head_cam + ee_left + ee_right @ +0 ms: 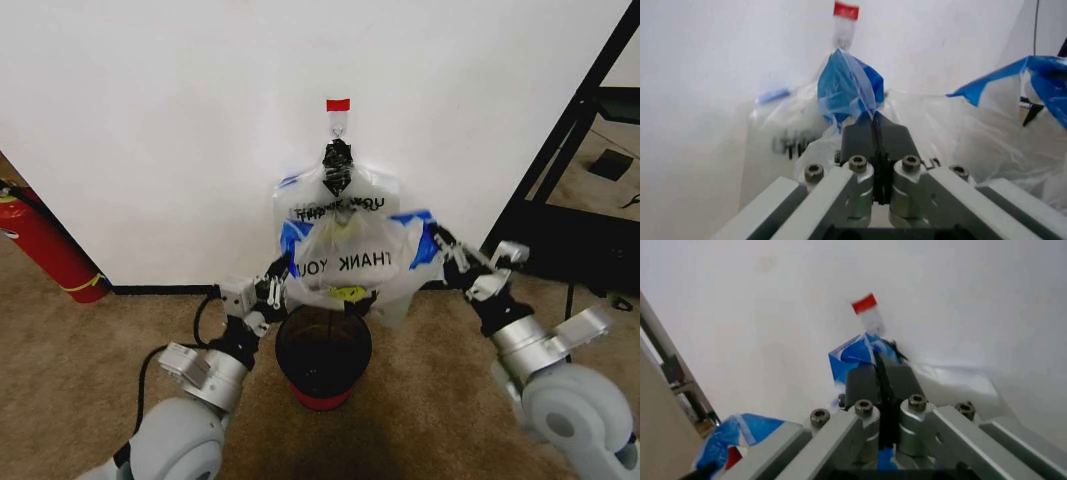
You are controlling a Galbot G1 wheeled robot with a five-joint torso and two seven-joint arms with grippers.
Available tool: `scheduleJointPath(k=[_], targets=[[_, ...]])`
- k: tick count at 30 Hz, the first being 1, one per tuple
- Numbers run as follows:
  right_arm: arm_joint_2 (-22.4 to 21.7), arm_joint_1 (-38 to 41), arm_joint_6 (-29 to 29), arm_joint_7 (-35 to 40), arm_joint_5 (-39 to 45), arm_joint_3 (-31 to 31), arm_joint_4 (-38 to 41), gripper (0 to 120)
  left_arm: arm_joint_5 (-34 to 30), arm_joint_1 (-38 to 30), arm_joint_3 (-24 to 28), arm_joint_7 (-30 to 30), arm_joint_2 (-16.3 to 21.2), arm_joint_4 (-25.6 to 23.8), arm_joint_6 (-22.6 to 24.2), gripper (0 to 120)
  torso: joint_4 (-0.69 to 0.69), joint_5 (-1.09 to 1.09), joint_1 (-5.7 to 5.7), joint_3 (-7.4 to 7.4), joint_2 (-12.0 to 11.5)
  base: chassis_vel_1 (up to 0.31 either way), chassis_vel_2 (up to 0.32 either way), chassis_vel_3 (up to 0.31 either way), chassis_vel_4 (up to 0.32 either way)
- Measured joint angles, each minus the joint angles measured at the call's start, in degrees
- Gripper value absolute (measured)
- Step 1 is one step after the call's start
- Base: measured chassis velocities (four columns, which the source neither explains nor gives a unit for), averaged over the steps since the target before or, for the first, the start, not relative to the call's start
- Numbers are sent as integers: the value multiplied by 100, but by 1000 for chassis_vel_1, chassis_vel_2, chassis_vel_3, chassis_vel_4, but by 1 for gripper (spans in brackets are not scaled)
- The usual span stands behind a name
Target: Pick up the garbage bag from the wall and place it over the trash bin.
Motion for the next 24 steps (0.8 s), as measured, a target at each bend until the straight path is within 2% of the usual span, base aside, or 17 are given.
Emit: scheduleJointPath(k=[3,7,10,17,24], targets=[[-105,159,-145,222,412,83,191,0,-350,-220,-92,-83,134,-237,143,0,2,0,0,0,0,0,0,0,0],[-301,129,-275,416,875,308,423,0,-725,-416,-185,-199,385,-463,270,0,-3,0,0,0,0,0,0,0,0],[-343,147,-290,449,967,310,459,0,-767,-403,-202,-205,437,-471,272,0,0,0,0,0,0,0,0,0,0],[-125,317,-381,543,829,-223,265,0,-743,-192,-140,-272,169,-240,277,0,0,0,0,0,0,0,0,0,0],[58,545,-425,665,786,-763,0,0,-656,266,-307,-297,46,-201,247,0,0,1,0,0,0,0,0,0,0]])
